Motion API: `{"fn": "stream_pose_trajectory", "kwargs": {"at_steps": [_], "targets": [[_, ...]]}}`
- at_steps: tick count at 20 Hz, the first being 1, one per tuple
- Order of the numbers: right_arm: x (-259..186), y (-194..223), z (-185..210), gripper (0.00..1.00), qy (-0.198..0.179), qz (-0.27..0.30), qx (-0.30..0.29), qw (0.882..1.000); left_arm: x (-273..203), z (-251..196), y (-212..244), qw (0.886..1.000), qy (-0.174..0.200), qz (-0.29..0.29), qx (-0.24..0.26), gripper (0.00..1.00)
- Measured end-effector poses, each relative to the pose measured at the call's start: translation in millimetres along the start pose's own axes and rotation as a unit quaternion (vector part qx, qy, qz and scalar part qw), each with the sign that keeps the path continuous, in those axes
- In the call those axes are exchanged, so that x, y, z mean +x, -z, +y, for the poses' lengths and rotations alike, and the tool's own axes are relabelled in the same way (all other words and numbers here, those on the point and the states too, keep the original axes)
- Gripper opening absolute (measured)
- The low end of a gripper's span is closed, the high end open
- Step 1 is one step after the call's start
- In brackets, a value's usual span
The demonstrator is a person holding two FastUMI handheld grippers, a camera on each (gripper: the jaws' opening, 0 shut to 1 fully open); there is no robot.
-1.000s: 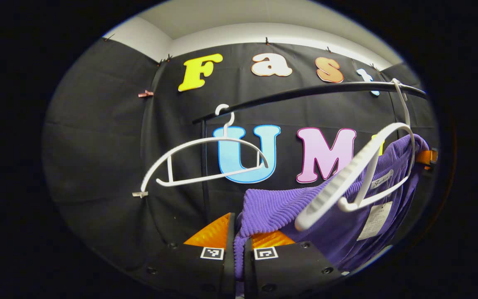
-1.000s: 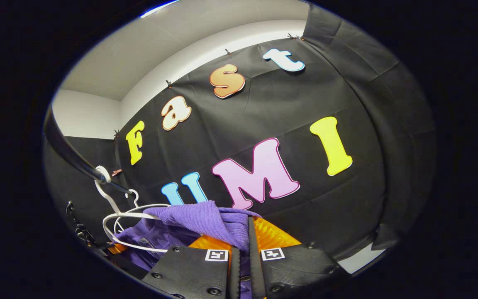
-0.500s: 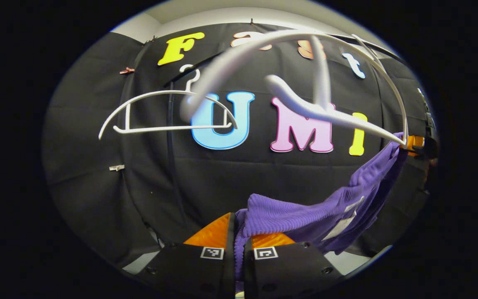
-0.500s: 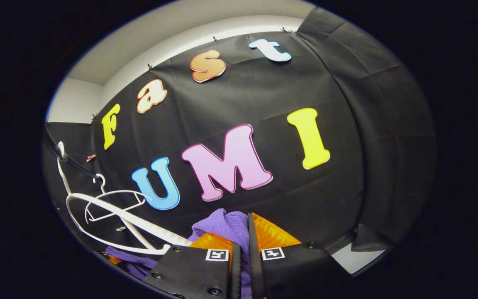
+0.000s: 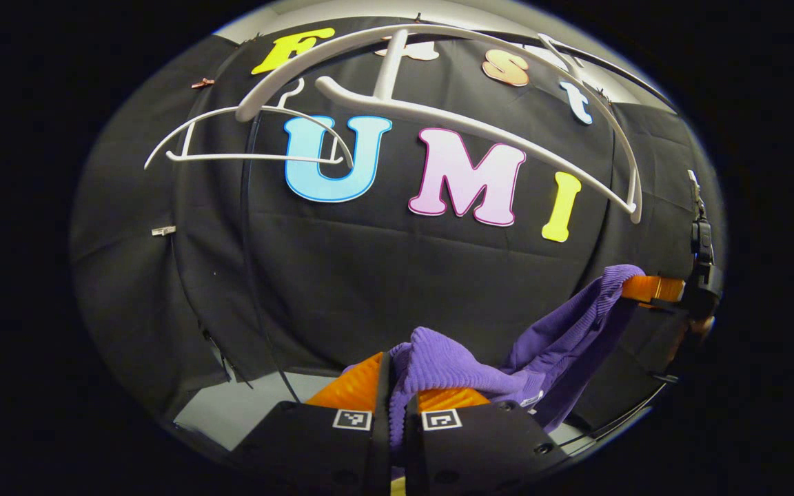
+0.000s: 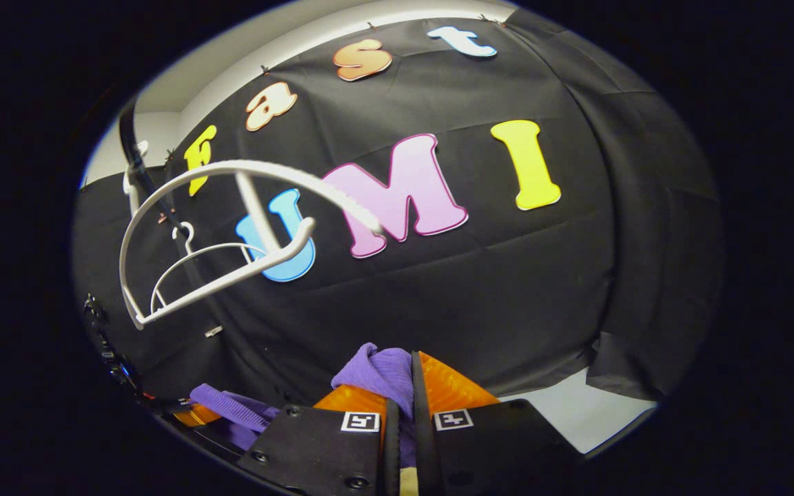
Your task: Grasp the clothes on the hanger with both hands and then place them into the laundry hamper below.
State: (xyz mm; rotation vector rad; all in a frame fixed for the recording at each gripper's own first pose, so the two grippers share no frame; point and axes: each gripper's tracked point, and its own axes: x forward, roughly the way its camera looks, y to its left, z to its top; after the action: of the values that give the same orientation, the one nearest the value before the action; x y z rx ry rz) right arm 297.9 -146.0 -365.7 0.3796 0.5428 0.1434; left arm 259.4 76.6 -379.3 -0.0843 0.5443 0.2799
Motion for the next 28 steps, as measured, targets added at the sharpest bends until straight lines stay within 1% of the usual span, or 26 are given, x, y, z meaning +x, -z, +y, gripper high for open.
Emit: {"fn": "stream_pose_trajectory", "kwargs": {"at_steps": [5, 9, 12, 14, 15, 18, 19, 21, 25, 28], "targets": [[-9, 36, 44, 0.15, -0.055, 0.048, -0.019, 0.997, -14, -15, 7, 1.0, 0.016, 0.012, -0.009, 0.12], [-22, 69, 82, 0.14, -0.098, 0.089, -0.011, 0.991, -20, -28, 21, 0.999, 0.031, 0.034, -0.024, 0.12], [-35, 96, 104, 0.14, -0.124, 0.126, -0.003, 0.984, -25, -40, 38, 0.996, 0.044, 0.065, -0.035, 0.12], [-46, 115, 119, 0.14, -0.138, 0.154, -0.004, 0.978, -25, -40, 54, 0.993, 0.03, 0.099, -0.047, 0.12], [-51, 125, 122, 0.14, -0.142, 0.168, -0.015, 0.975, -26, -41, 61, 0.992, 0.027, 0.115, -0.052, 0.12], [-58, 147, 124, 0.14, -0.146, 0.203, -0.036, 0.968, -31, -48, 81, 0.983, 0.035, 0.163, -0.074, 0.12], [-62, 154, 122, 0.14, -0.142, 0.223, -0.034, 0.964, -33, -49, 85, 0.981, 0.038, 0.176, -0.078, 0.12], [-64, 167, 118, 0.14, -0.127, 0.246, -0.024, 0.96, -31, -50, 96, 0.974, 0.034, 0.209, -0.086, 0.12], [-72, 201, 112, 0.15, -0.098, 0.307, -0.006, 0.947, -35, -42, 131, 0.955, 0.025, 0.271, -0.119, 0.13], [-77, 223, 100, 0.14, -0.073, 0.348, -0.008, 0.935, -37, -39, 154, 0.938, 0.017, 0.317, -0.137, 0.12]]}}
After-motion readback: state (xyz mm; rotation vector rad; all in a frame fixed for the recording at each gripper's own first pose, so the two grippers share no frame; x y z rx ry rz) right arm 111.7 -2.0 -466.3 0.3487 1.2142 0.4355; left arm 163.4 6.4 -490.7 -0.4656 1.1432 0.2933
